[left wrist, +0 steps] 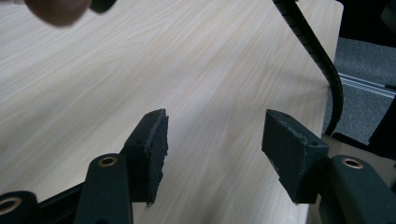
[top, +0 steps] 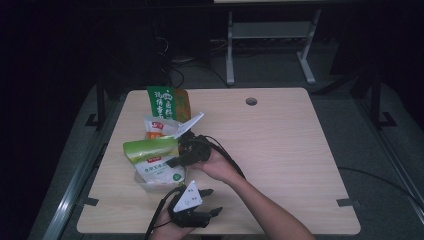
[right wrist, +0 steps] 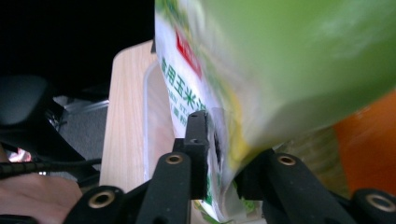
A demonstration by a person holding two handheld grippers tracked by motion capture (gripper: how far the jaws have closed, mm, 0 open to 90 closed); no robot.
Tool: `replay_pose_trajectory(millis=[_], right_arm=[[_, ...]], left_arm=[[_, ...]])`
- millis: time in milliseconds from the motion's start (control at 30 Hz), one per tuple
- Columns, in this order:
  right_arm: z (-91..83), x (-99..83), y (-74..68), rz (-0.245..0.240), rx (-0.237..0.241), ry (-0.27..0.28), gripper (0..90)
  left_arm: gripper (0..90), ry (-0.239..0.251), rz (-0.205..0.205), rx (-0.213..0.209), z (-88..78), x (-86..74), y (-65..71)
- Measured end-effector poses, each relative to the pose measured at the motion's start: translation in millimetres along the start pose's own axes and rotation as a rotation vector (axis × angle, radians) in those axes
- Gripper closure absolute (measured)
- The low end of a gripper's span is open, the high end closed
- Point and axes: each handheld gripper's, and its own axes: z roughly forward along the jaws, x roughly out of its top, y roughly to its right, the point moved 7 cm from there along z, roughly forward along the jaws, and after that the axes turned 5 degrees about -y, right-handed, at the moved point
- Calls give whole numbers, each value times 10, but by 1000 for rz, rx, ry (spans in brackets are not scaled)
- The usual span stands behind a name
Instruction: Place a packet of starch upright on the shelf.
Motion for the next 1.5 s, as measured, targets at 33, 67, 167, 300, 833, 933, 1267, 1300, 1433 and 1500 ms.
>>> replay_pose_trajectory(millis=[33, 67, 167, 300, 833, 933, 1267, 1300, 1433, 1500], right_arm=[[-23, 10, 2, -2, 0, 9, 750], [-49, 23, -1, 5, 0, 17, 752], [-104, 40, 1, 4, 3, 27, 789], [-91, 35, -12, -15, 4, 18, 829], [-77, -5, 13, -15, -4, -4, 823], [-99, -8, 21, -17, -13, 4, 771], [-248, -68, 30, -17, -26, 6, 621], [-265, -77, 25, -13, -25, 5, 606], [-344, -116, 32, -27, -25, 9, 563], [-391, -137, 34, -11, -27, 13, 539]], left_arm=[[403, -1, 0, 1, 1, -1, -3], [403, -2, 0, 2, 2, -1, -8], [402, -1, 1, 5, -1, 1, -17], [403, 0, -1, 9, -5, 4, -27], [396, 1, -10, 15, -21, 10, -74], [381, 5, -16, 21, -29, 13, -102], [349, 6, -28, 31, -23, 23, -150], [346, 7, -36, 29, -23, 23, -148], [343, -6, -24, 38, -34, 15, -169], [343, -4, -24, 40, -35, 17, -172]])
